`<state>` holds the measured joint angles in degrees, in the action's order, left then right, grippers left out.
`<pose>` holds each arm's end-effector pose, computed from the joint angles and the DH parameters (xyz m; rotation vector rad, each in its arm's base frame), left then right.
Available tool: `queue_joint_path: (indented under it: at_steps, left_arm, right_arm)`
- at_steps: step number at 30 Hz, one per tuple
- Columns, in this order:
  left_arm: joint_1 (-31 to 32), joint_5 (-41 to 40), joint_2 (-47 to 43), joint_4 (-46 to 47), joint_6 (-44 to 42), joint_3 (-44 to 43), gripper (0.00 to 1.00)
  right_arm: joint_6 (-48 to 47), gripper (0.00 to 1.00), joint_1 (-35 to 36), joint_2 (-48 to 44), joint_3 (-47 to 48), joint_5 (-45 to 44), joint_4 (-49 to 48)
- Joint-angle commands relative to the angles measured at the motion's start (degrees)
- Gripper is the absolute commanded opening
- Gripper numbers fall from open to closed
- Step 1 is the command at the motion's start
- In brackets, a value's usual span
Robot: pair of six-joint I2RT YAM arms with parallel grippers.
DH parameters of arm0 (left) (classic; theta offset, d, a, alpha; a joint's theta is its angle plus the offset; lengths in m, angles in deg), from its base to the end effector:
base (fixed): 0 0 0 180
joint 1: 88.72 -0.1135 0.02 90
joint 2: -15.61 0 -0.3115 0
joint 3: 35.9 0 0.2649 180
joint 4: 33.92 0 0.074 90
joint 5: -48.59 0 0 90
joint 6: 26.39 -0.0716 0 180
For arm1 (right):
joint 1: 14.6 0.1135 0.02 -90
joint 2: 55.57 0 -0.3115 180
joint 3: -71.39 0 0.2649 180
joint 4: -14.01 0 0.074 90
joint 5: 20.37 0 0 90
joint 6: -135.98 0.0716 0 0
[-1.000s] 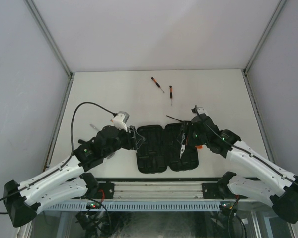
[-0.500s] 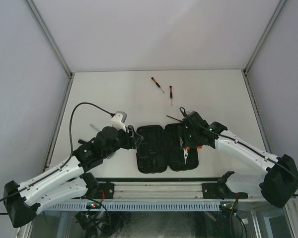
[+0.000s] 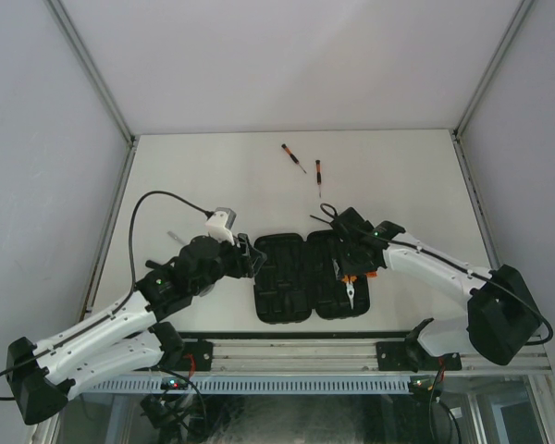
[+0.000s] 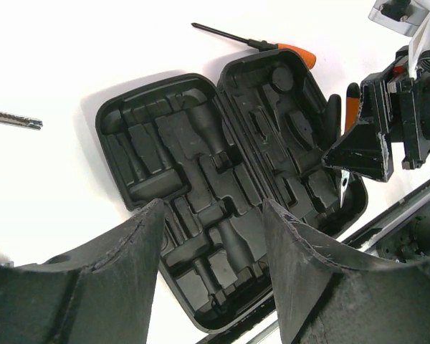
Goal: Sort the tools into containers
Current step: Place the pliers in the storage box.
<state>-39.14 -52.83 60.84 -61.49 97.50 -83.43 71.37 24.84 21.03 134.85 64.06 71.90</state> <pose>0.1377 -0.1398 0.2837 0.1530 2.0734 -0.7206 0.1998 0.1554 0.2189 -0.3207 2.7891 0.1361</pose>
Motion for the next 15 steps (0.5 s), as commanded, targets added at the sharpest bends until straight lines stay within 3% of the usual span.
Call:
queue_joint_path:
  at_steps: [1,15]
  left_arm:
    - [-0.28,-0.35,-0.02,1.03,-0.24,0.77,0.61]
    - [-0.32,-0.03,0.12,0.95,0.19,1.2,0.61]
  right_arm:
    - [-0.98,0.02,-0.23,0.36,2.82,-2.55,-0.15]
    - [-0.24,0.2,-0.51,4.88,2.86,-5.25,-1.26]
